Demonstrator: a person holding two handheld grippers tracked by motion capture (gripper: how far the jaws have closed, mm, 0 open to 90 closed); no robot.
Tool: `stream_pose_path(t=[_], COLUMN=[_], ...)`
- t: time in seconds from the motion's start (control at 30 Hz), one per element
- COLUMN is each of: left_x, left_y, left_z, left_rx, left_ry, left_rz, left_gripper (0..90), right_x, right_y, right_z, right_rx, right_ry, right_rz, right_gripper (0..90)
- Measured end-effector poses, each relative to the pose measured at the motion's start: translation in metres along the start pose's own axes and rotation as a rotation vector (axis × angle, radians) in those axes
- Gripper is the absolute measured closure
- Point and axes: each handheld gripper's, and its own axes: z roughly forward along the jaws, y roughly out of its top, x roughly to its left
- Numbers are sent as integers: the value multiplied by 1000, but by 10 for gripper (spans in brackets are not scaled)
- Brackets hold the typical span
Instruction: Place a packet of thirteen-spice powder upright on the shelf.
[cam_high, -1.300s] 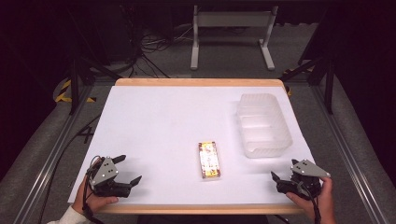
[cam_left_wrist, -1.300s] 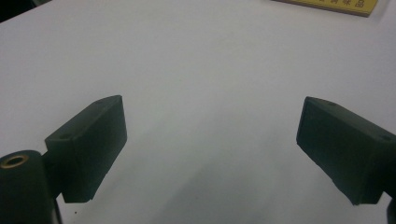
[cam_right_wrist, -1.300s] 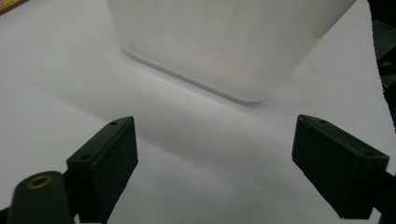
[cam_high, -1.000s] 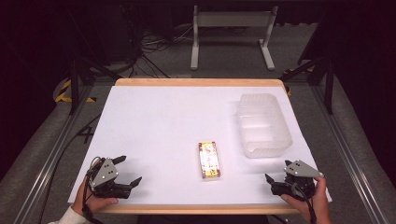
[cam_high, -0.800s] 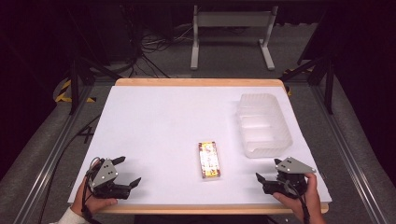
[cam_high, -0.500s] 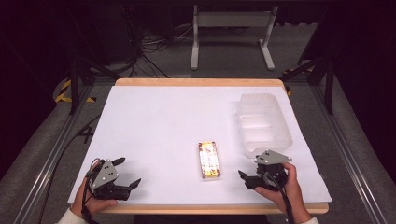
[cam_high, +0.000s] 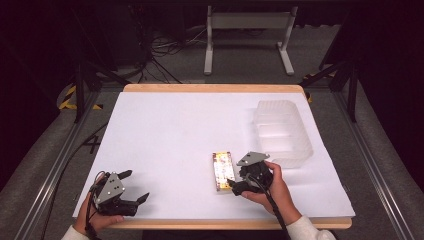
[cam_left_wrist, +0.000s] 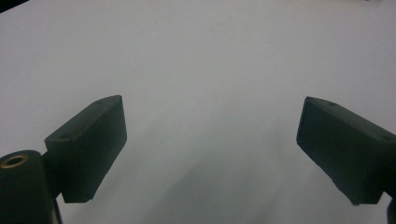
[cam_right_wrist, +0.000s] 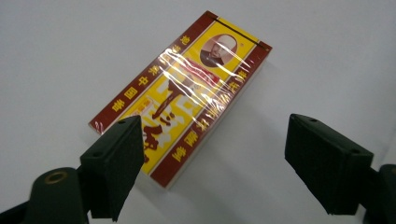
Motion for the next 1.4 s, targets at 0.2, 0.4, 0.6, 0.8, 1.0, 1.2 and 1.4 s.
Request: stream_pose_path(t=[0.2, 0.4, 0.6, 0.8, 1.0, 1.2, 1.4], left_x=[-1, -1, -1, -1, -2, -2, -2], left_y=[0, 0, -1, -1, -1, -2, -2], left_z=[1, 1, 1, 1, 2, 2, 3], left_rx=[5, 8, 11, 16, 22, 30, 38], left_ry=[-8, -11, -13, -16, -15, -13, -12], left_rz=[2, 6, 8, 14, 21, 26, 27], left_gripper=[92, 91, 91, 91, 91, 91, 91], right_x=[-1, -6, -16, -20, -17, -14, -11], right_y=[19, 43, 57, 60, 65, 68, 71], right_z=[13, 32, 49, 63, 74, 76, 70], right_rx=[27, 96, 157, 198, 236, 244, 214], right_ry=[26, 49, 27, 51, 29, -7, -10], right_rz=[89, 206, 325, 376, 376, 375, 346], right_gripper=[194, 193, 192, 170, 177, 211, 317])
